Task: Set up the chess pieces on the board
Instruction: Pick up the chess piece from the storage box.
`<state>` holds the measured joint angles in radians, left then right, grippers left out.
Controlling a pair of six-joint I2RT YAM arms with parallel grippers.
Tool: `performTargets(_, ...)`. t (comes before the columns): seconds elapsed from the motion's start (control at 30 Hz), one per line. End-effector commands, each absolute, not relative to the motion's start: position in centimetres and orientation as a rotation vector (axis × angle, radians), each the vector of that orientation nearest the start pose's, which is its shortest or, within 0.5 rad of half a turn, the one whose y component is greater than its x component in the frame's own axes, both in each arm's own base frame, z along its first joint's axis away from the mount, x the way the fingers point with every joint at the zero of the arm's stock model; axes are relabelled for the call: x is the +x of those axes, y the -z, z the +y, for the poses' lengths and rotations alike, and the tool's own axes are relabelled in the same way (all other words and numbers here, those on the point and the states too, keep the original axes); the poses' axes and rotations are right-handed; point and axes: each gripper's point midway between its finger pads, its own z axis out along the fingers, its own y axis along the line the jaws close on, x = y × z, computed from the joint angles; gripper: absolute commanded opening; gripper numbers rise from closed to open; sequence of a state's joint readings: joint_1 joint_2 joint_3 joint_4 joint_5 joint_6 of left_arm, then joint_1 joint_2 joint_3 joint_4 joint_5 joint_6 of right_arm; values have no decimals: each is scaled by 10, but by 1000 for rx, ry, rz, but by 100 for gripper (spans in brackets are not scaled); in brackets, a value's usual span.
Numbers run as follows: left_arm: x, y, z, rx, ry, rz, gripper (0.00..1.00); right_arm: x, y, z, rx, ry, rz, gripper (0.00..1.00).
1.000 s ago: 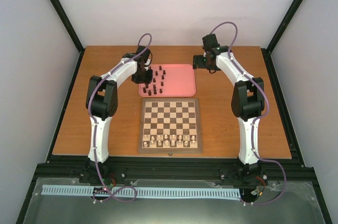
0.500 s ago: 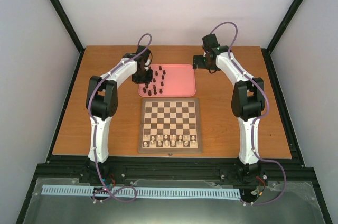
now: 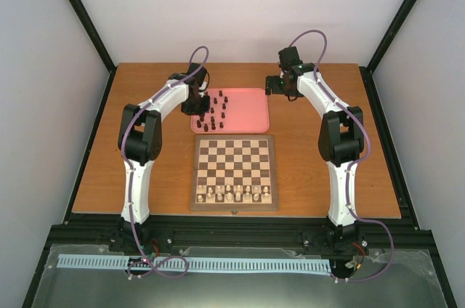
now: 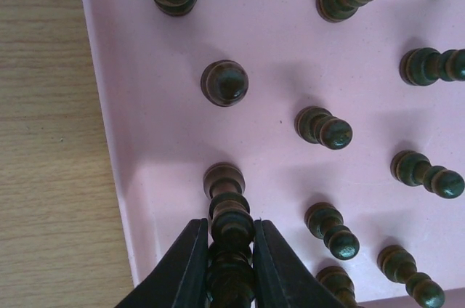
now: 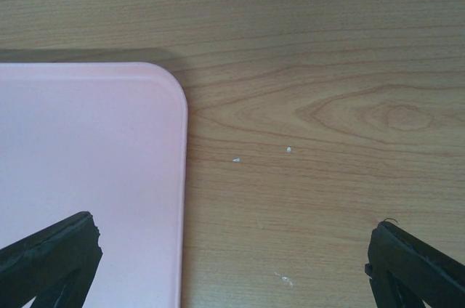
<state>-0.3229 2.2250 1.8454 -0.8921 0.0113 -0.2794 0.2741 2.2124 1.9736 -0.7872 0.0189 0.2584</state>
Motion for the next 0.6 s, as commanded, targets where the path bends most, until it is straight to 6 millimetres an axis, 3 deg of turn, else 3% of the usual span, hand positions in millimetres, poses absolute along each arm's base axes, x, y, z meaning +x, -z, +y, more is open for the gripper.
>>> performTargets(0.0,480,-59,-170,84,166,2847,11,540,-107,139,6,-137,2617,100)
performTargets(0.57,485,-96,-173,145,182,2815,12,540,-110,137,11,-130,2613,100)
